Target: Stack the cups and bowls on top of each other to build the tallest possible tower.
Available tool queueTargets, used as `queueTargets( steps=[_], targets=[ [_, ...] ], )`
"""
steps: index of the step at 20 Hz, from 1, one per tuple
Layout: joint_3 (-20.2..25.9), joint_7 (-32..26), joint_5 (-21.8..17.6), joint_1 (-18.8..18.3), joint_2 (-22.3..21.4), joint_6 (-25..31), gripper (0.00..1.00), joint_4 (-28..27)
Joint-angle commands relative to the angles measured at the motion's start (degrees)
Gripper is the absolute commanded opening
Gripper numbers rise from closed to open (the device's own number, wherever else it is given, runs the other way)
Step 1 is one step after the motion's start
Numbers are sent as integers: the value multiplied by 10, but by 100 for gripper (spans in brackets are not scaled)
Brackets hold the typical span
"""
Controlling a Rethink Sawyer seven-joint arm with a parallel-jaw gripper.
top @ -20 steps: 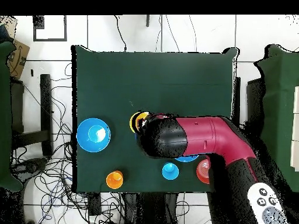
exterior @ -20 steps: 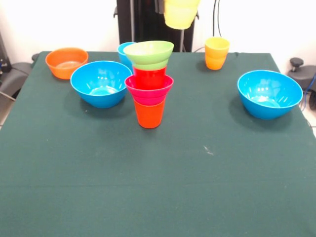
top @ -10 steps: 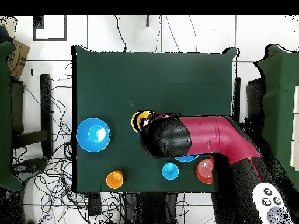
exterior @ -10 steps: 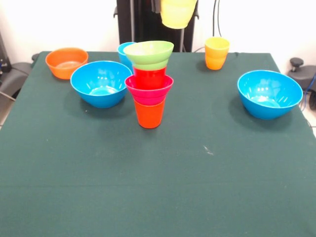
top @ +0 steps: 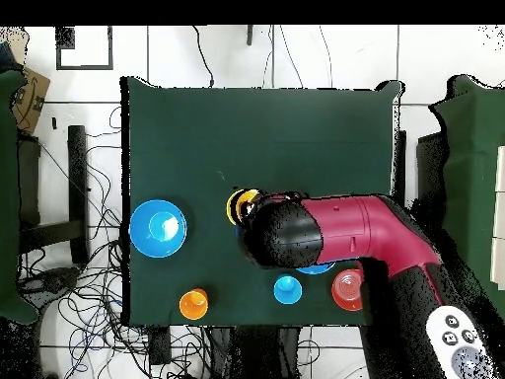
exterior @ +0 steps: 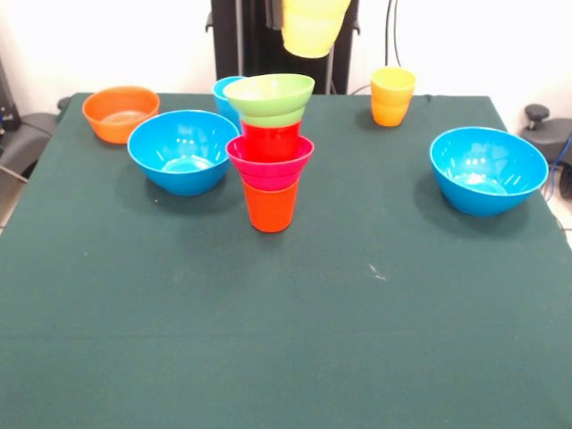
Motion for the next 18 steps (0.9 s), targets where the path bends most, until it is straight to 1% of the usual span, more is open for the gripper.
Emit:
queueTargets(
  steps=[1,11,18],
  targets=[
    [24,-120,-50,-6,51,51,0,28],
    [33,-127,-61,-19,63,57,0,22],
    [35,-119,-64,-17,67,60,0,20]
  ],
)
